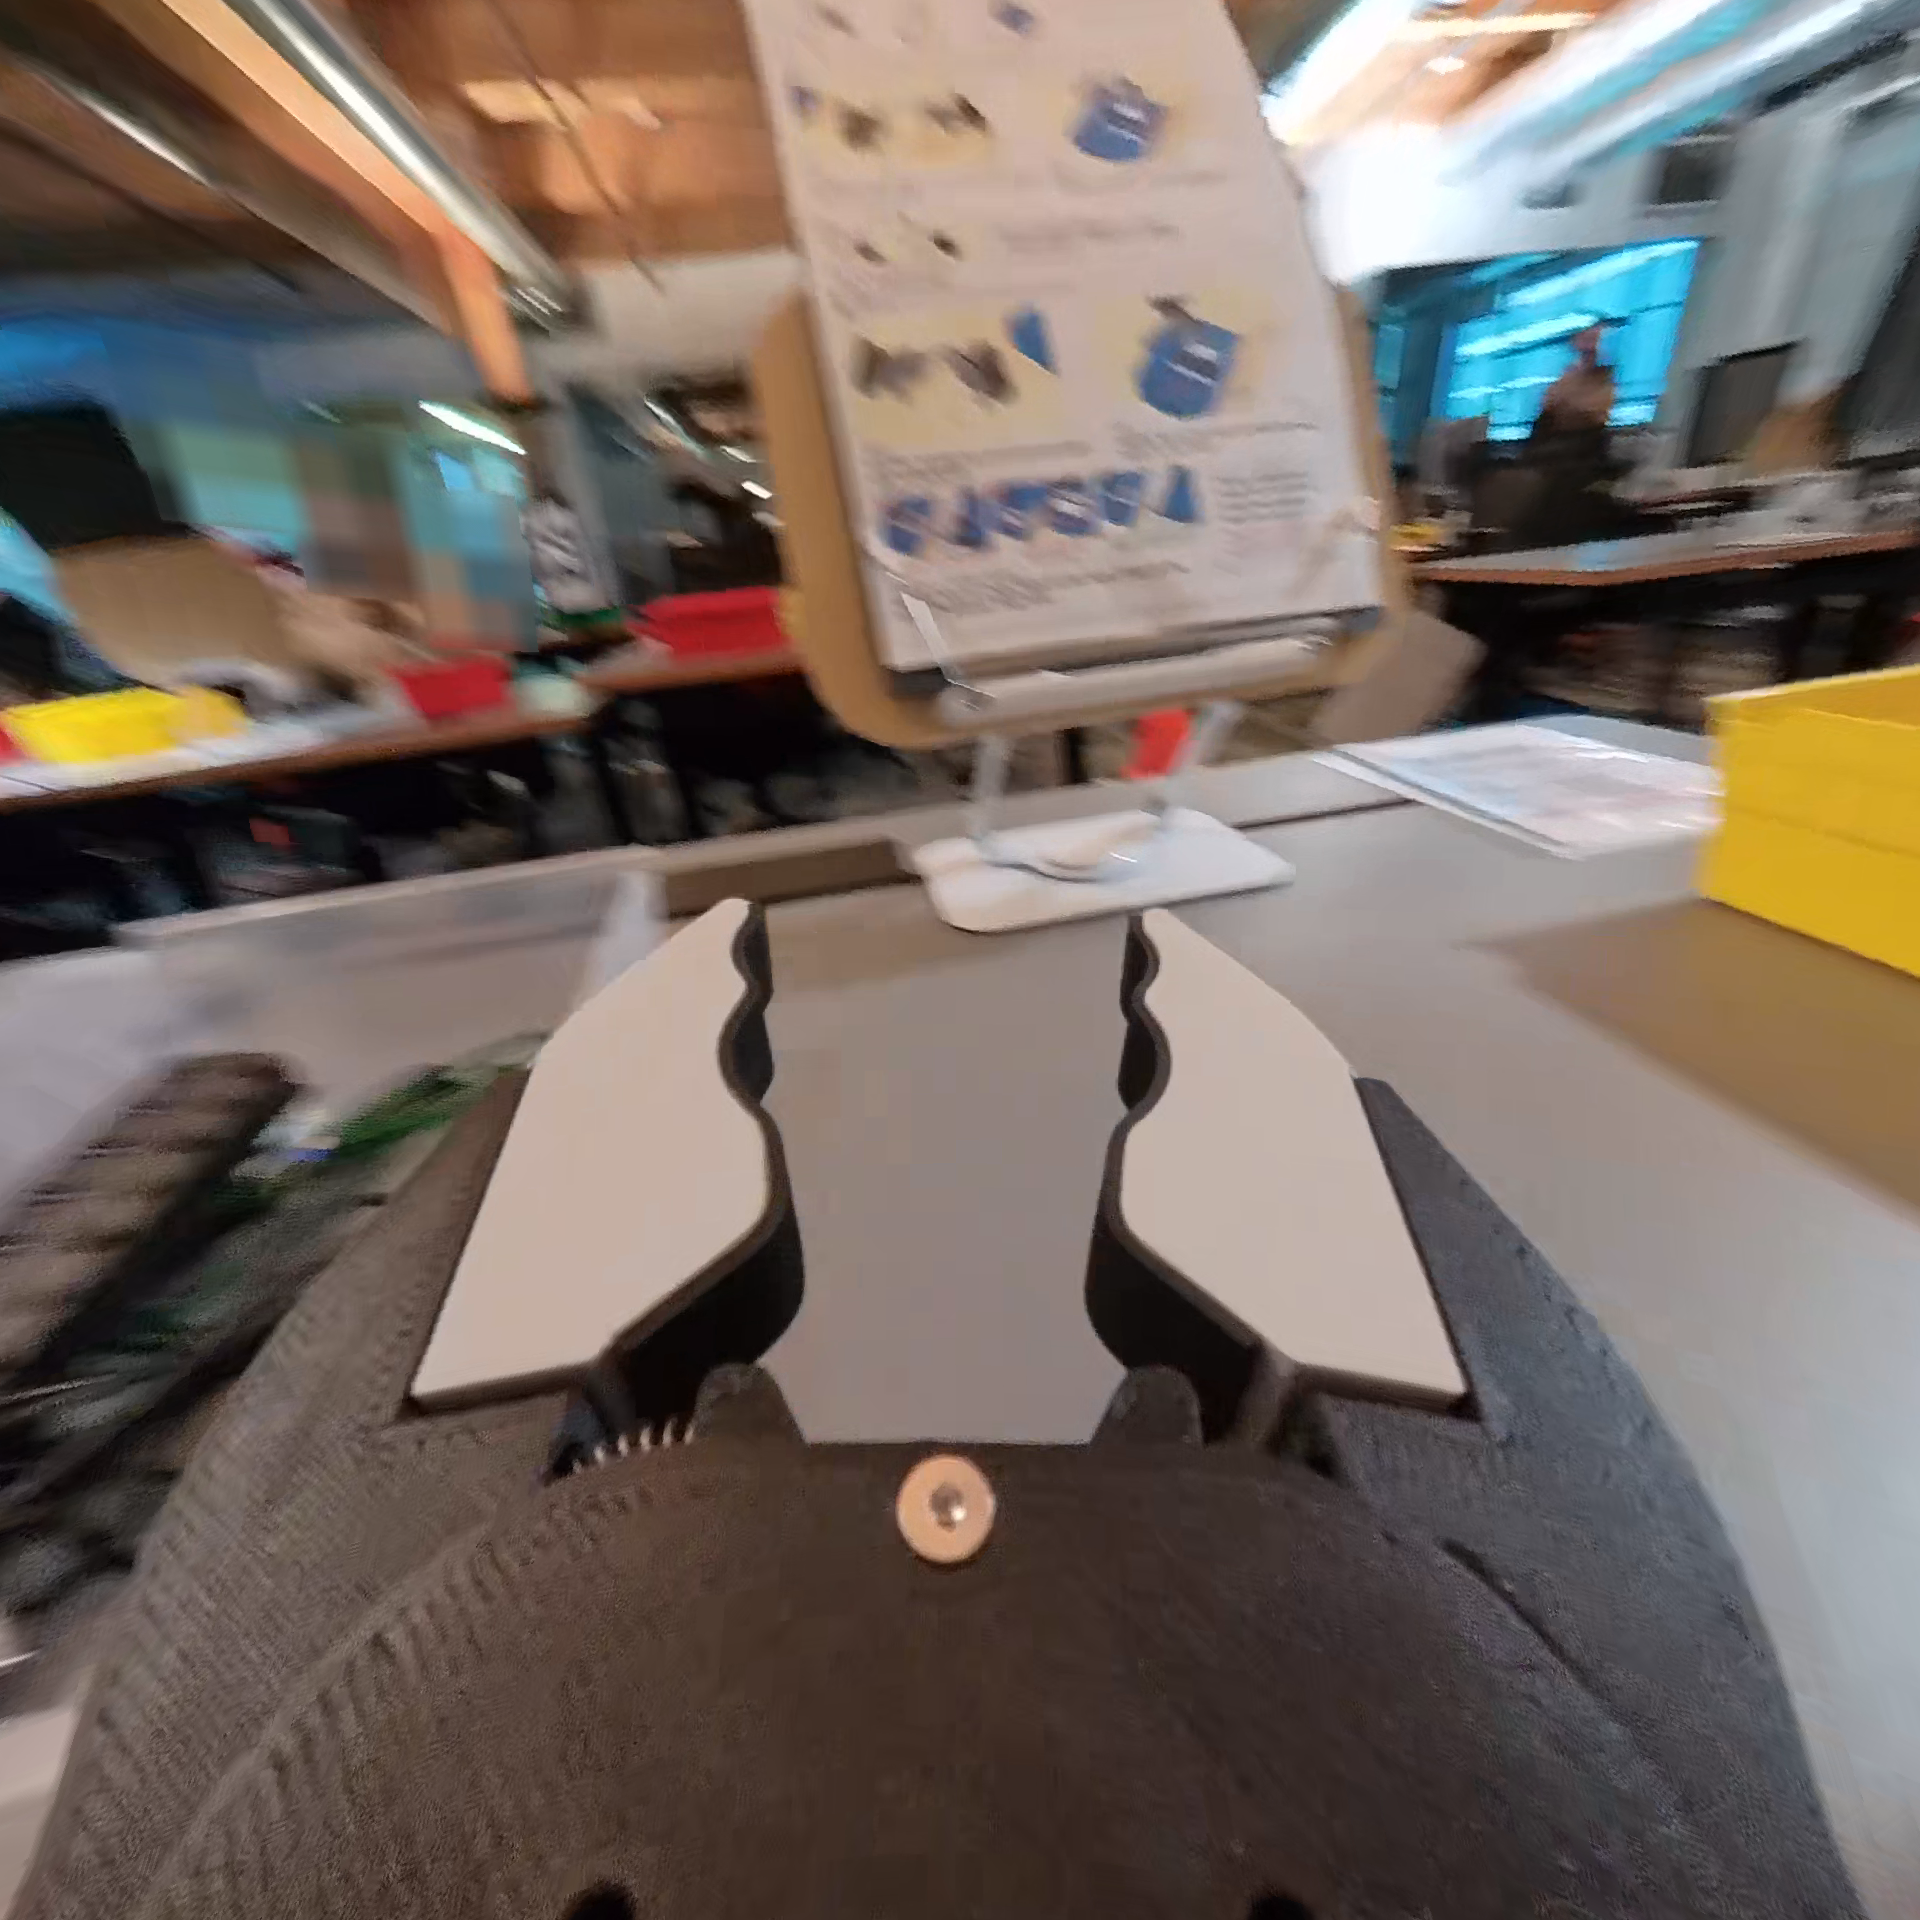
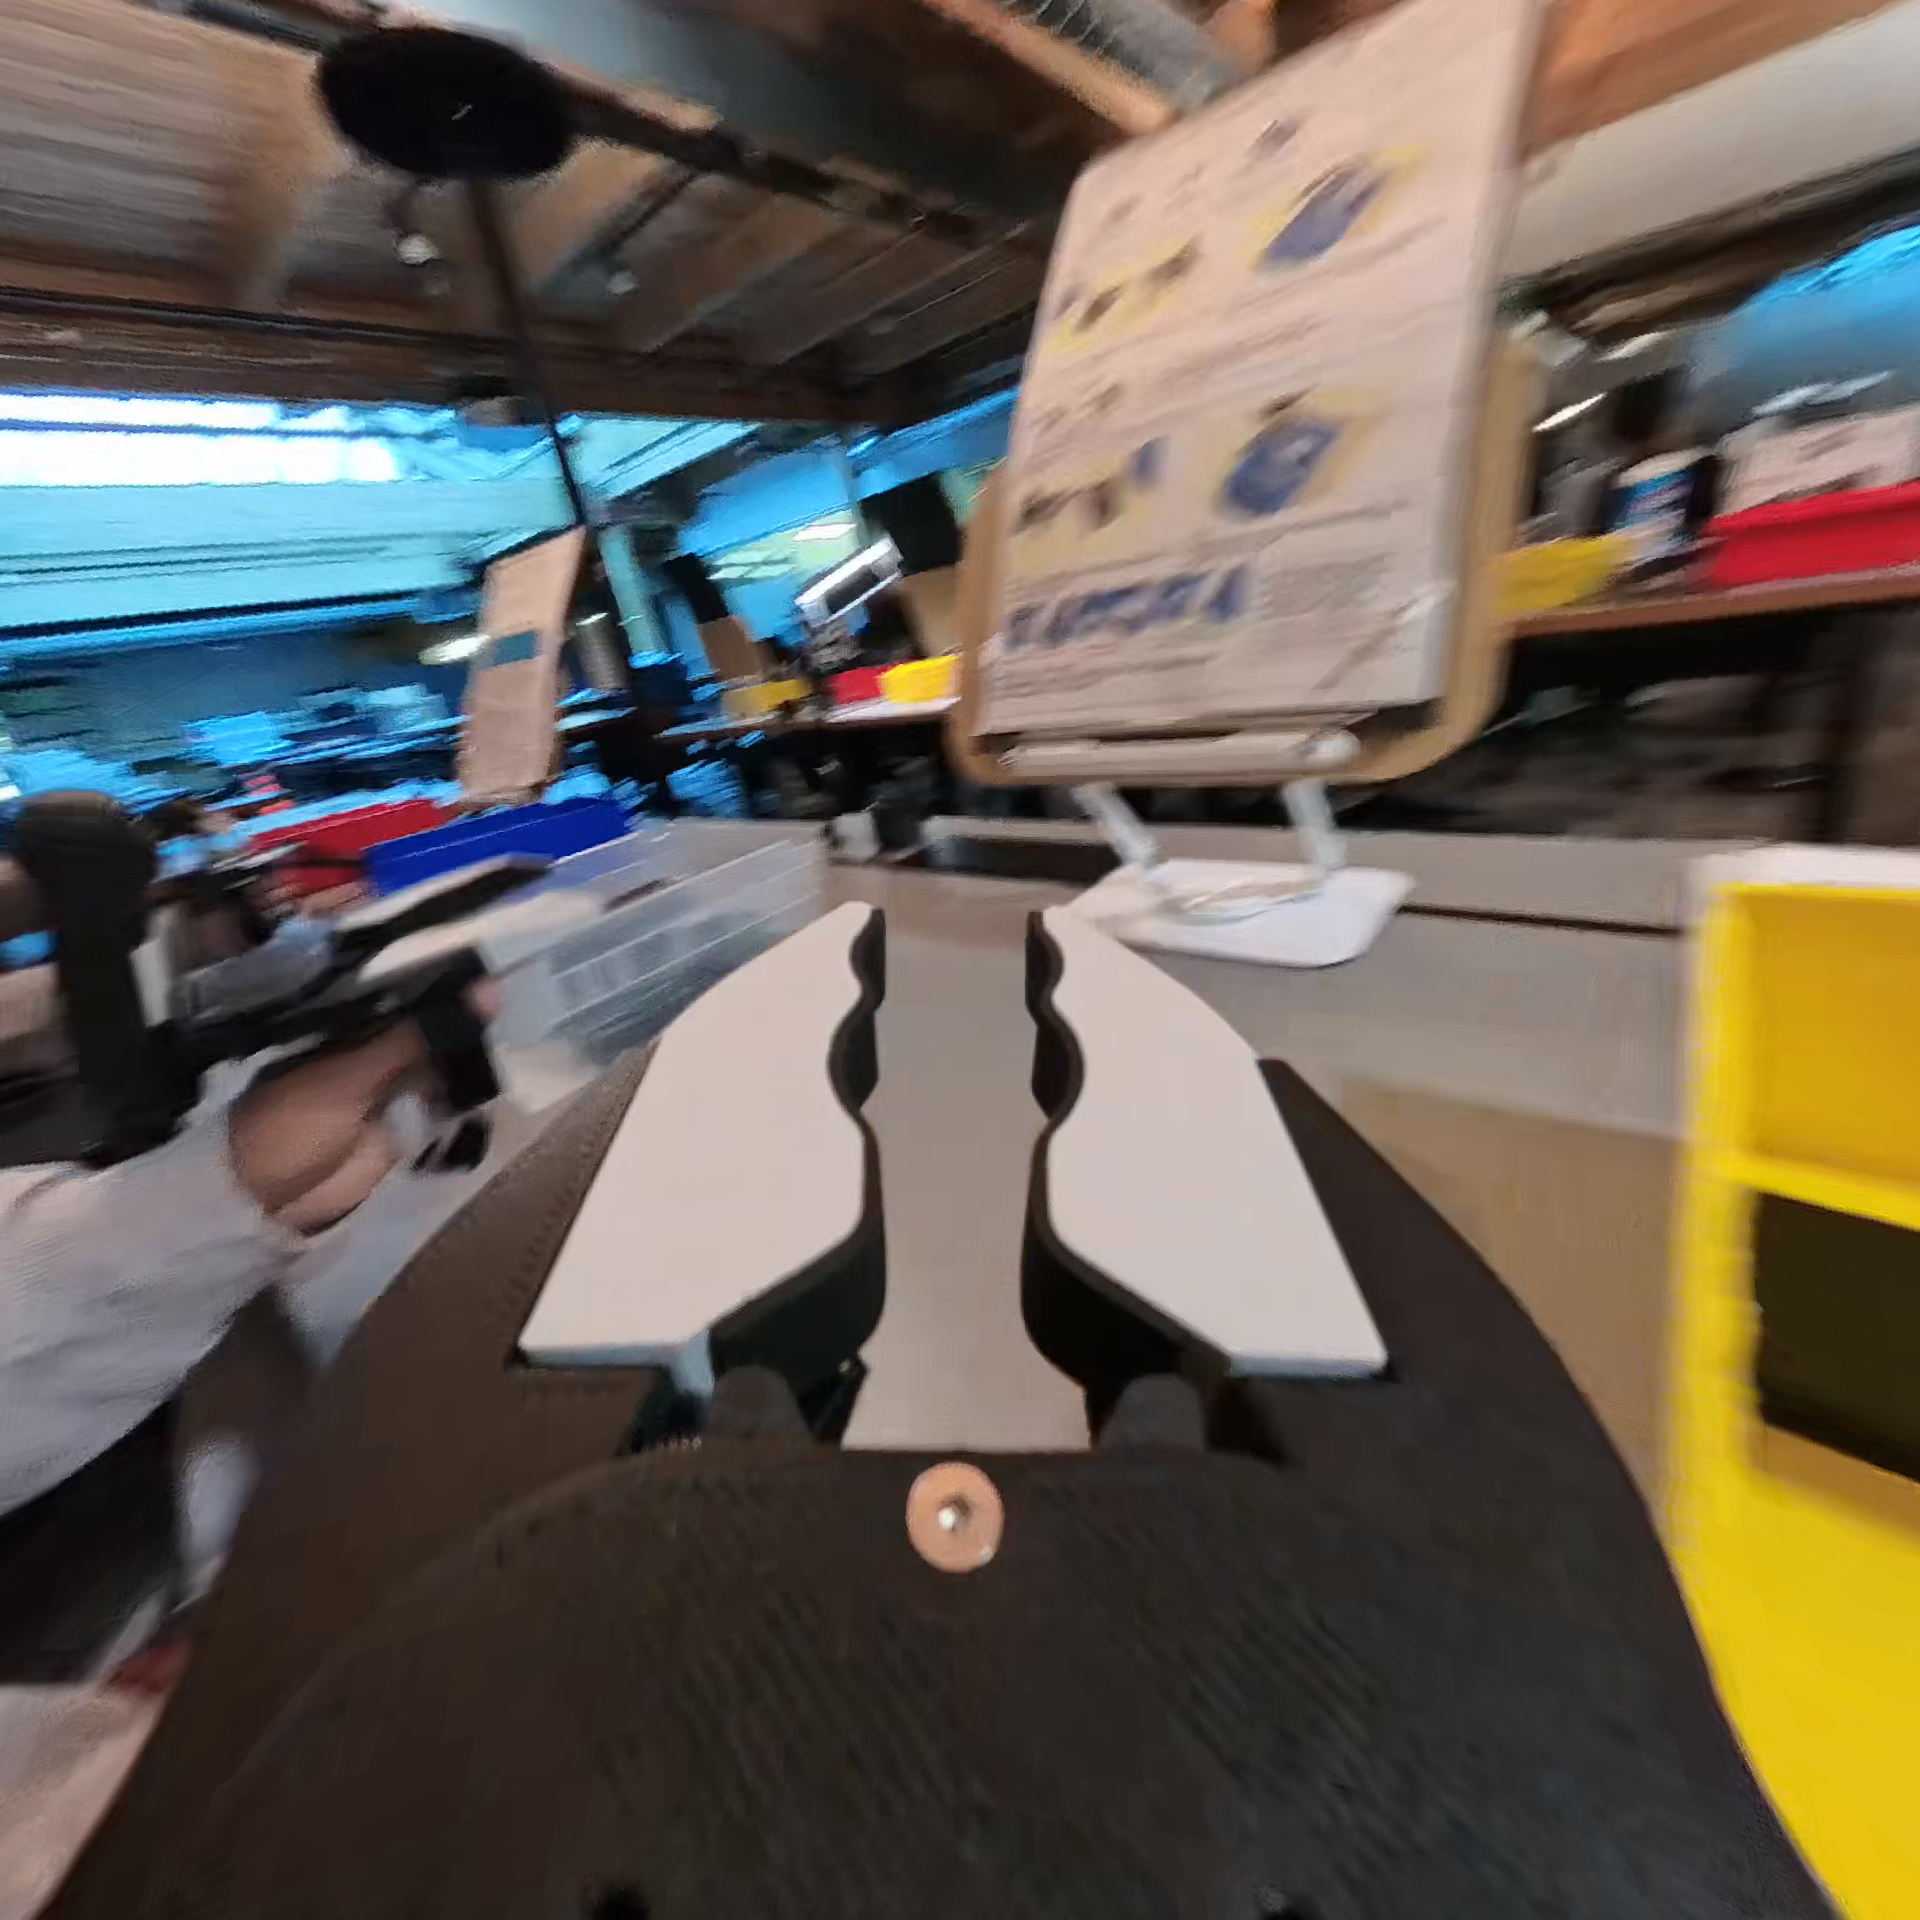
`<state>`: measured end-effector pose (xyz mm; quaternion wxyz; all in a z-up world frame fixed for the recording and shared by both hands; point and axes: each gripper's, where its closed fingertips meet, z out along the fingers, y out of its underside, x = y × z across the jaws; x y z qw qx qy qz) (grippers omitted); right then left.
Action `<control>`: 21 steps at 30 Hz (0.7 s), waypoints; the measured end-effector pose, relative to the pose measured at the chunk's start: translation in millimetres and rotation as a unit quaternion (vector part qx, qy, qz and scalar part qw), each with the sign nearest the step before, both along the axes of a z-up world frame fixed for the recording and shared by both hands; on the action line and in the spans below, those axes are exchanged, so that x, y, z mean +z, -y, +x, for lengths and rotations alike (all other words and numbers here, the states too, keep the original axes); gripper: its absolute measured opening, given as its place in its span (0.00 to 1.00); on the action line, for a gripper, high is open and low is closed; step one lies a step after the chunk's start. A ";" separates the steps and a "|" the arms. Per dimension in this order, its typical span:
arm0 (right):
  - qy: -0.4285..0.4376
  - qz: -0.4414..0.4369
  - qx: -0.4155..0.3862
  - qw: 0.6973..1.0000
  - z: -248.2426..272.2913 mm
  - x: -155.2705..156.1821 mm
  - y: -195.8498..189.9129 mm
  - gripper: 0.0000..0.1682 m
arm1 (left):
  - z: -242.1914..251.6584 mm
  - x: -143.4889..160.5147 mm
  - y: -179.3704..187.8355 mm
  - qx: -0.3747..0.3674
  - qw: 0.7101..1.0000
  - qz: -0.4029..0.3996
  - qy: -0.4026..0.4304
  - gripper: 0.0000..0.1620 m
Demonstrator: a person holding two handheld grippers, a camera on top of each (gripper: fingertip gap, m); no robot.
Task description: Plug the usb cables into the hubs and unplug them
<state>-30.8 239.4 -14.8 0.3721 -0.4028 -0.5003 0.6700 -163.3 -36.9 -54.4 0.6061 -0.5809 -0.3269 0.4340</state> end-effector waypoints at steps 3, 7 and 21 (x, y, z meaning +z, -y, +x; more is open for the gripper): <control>0.043 0.023 0.085 0.995 -16.4 -27.4 52.5 0.15 | -11.1 5.9 51.4 0.093 0.994 -0.044 -0.040 0.49; 0.059 0.093 0.114 0.987 -32.4 -45.6 73.1 0.14 | -28.4 -39.3 87.3 0.116 0.985 -0.117 0.042 0.47; 0.127 -0.045 0.206 0.969 -50.8 -60.5 94.8 0.14 | -3.2 -70.0 112.1 0.072 0.977 -0.104 0.172 0.02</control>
